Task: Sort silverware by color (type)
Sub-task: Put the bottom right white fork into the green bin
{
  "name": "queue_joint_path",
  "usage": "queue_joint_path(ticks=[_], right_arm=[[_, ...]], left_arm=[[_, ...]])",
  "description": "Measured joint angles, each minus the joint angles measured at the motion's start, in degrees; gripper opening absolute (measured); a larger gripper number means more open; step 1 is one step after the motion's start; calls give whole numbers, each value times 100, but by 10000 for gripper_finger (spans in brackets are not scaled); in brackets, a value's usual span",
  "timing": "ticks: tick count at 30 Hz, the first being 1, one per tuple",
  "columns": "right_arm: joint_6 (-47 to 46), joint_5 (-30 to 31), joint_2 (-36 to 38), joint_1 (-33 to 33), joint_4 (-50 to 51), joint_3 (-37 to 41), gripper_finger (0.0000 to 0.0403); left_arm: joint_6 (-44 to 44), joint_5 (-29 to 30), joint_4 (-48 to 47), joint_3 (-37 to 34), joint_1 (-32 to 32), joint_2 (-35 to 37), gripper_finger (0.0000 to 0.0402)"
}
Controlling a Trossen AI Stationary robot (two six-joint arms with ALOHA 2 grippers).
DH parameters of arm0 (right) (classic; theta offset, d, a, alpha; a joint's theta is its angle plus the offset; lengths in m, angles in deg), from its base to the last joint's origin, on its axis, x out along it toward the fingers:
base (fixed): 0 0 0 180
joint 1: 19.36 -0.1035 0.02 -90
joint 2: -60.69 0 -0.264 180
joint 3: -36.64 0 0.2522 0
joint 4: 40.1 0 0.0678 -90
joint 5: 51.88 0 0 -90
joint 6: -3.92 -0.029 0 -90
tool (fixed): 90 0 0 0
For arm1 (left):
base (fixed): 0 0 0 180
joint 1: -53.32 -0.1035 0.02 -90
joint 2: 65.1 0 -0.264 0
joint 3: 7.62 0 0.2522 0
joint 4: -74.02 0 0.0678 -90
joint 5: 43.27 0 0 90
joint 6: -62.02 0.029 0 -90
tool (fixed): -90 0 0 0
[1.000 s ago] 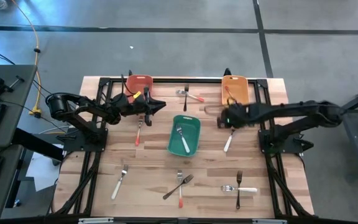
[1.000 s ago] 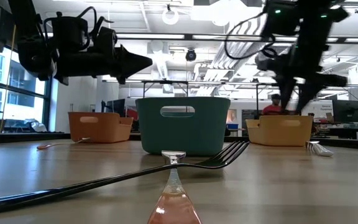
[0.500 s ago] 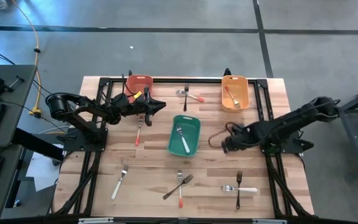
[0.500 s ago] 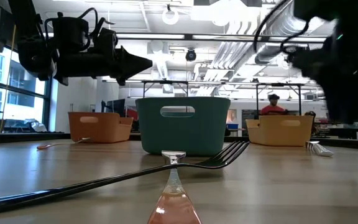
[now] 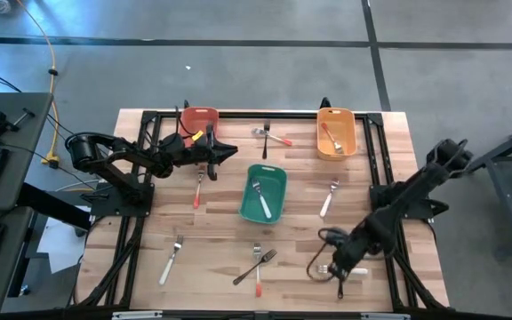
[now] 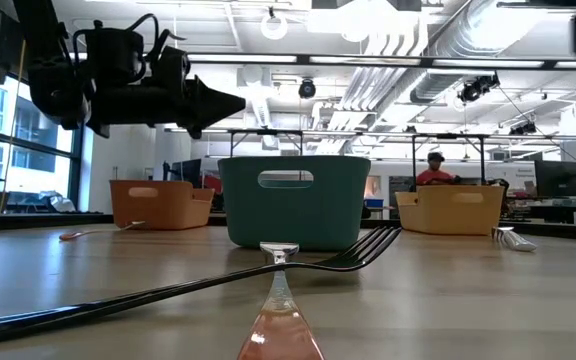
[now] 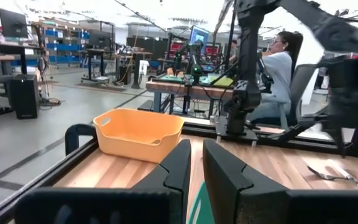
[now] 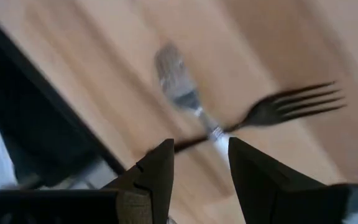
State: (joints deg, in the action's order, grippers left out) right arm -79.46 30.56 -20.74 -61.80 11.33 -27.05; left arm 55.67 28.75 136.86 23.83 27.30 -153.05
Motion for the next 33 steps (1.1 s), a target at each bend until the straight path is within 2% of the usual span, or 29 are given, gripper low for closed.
queue_joint_path(ticks=[9,14,21,29,33], right_arm=[[1127,-222,-1502,-619,817,-1021,136],[1194,-259,-2079,-778,1132,-1144,135],[1096,28,-2185,-784,1113,-1109,110],[1014,23,-2179,-786,986,-1109,13],[868,0,-2154,-764,1001,-1106,19]], left_arm=[[100,15,-42,0,1,0,32],[105,19,-46,0,0,-1,32],[103,20,-45,0,1,1,32],[103,20,-45,0,0,1,32],[103,20,-45,0,1,1,32]])
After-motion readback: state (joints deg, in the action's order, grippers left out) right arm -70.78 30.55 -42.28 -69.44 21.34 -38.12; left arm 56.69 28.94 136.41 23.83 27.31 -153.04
